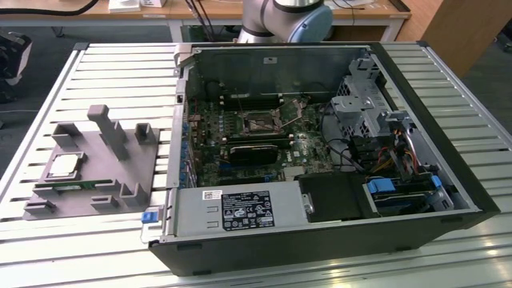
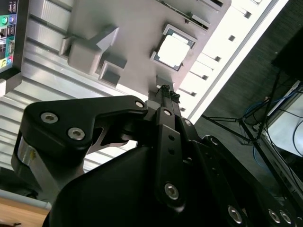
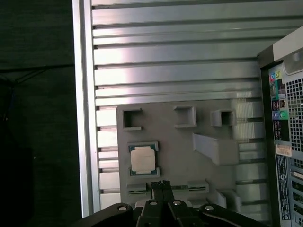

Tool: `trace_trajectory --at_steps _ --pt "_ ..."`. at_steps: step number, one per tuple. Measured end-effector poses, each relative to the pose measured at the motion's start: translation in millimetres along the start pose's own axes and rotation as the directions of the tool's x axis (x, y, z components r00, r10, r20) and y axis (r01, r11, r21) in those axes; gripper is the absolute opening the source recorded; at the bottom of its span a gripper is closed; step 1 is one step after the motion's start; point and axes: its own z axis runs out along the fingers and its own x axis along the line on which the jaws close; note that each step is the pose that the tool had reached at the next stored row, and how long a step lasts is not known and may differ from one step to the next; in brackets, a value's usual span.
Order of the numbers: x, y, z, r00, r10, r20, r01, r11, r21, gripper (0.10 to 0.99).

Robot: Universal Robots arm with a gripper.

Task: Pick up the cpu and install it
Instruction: 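Reach for the cpu, then pick up the cpu and move it towards the insertion slot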

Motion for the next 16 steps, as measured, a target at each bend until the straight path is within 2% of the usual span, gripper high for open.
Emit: trace_trajectory --at_steps 8,14,16 --pt "12.1 -1.0 1.7 1.0 0.0 -0.0044 0.0 1.0 0.0 0.106" --pt "15.1 -1.4 5.2 0.9999 0.001 -0.0117 -0.001 1.0 0.001 0.106" --pt "15.3 -1.4 6.6 0.9999 0.001 -0.0169 -0.001 1.0 0.001 0.106"
